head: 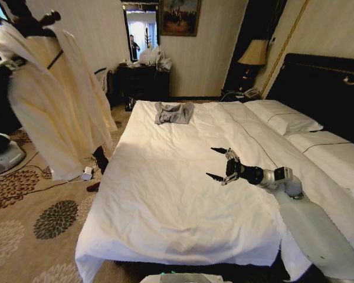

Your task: Pick up the clothes from the bed and hang them on the clothes hanger.

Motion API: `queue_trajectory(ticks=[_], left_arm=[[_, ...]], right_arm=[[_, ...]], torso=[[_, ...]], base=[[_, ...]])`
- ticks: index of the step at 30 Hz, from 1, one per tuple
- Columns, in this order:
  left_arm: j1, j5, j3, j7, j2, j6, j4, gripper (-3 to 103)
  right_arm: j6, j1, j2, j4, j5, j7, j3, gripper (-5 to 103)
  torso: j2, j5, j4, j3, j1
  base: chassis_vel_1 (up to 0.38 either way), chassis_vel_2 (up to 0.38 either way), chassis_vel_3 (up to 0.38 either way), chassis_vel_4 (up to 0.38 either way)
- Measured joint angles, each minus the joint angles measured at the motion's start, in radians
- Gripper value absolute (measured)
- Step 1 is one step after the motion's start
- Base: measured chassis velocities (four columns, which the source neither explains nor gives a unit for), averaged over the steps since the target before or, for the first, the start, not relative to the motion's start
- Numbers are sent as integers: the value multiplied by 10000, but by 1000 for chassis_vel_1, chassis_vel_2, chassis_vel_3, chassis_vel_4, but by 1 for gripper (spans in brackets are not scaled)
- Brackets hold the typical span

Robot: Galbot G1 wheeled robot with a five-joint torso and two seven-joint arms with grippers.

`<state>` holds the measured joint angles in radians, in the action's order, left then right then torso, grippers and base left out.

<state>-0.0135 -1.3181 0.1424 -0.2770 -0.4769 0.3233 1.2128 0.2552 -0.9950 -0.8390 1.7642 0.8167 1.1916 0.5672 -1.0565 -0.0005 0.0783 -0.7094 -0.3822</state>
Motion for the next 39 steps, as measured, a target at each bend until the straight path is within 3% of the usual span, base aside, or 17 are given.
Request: queue_trajectory(ticks=[3,16,26,39], left_arm=[[1241,244,-903,101,-811,10,-808,19],[2708,561,-1828,300,-1928,49,-2441,19],[3139,915,-2108,188,-2515,43,-3590,19],[3504,1209,-2309,-112,-2977,-12,-4245,19]], right_arm=[[91,-15,2,-150,-51,88,55,100],[230,-175,34,-267,-40,306,310,100],[317,-490,64,-287,-21,458,608,100],[439,-737,145,-382,13,624,814,100]], torso=[[0,10,-1,1,0],[-1,5,-8,3,3],[0,3,-8,3,3],[-1,5,-8,3,3]], base=[[0,0,0,0],[0,0,0,0],[0,0,0,0],[0,0,0,0]])
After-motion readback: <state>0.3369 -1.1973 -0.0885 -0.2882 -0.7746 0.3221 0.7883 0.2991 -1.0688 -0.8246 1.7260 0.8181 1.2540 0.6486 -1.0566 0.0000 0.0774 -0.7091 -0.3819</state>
